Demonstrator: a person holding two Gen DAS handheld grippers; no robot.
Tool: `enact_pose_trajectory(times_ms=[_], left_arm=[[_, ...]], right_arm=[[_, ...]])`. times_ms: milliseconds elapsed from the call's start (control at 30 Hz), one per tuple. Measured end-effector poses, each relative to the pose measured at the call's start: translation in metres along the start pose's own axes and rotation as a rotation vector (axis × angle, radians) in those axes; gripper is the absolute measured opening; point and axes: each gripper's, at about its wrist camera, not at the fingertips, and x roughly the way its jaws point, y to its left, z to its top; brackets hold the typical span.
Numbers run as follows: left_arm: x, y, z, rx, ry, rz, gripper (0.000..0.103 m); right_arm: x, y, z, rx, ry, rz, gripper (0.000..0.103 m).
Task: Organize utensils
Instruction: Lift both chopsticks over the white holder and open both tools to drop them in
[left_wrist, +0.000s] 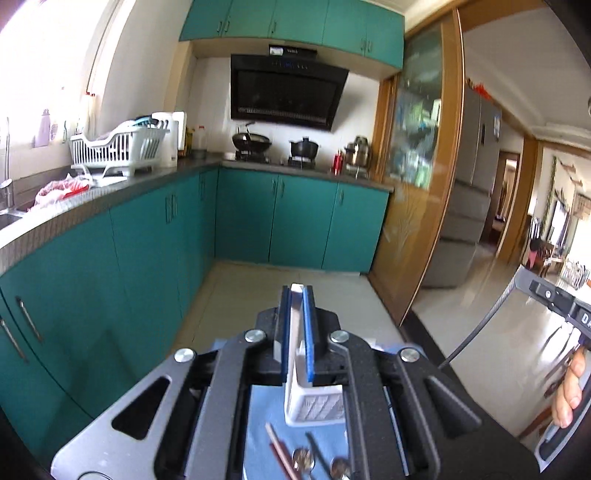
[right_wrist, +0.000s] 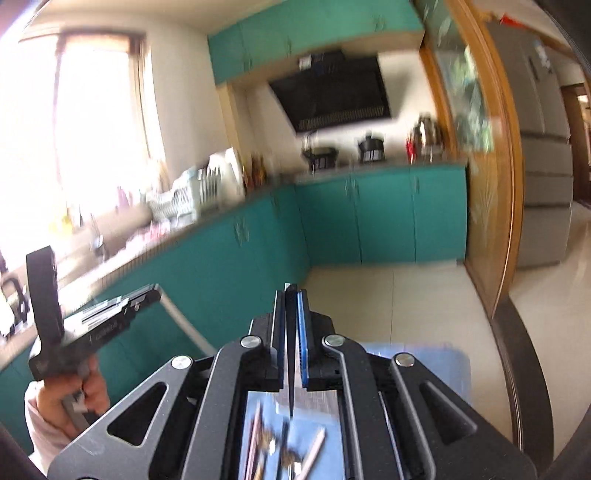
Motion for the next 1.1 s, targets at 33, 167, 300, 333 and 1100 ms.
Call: enact_pose_trajectory(times_ms=[33, 167, 300, 333, 1100], left_arm=[[0.0, 0.0, 0.009, -0.007, -0.014, -0.012, 0.006], [0.0, -0.004, 0.032, -0.011, -0.085, 0.009, 0.006], [0.013, -0.004, 0.043, -0.051, -0.106, -0.003, 0.006], [0.018, -0.004, 0.044, -0.063, -0.104, -0.009, 0.006], [0.11, 0.006, -0.063, -0.106, 0.02, 0.064, 0.014]], right_arm=[[0.002, -0.002, 0.006, 0.003, -0.013, -0.009, 0.007], [0.02, -0.007, 0.02, 0.017, -0.067, -0.063, 0.007], [0.051, -0.008, 0.01, -0.006, -0.055, -0.118, 0.007], [0.061, -0.01, 0.005, -0.003, -0.031, -0.119, 0.007], [0.104, -0.035, -0.082, 0.045, 0.137, -0.182, 0.041]])
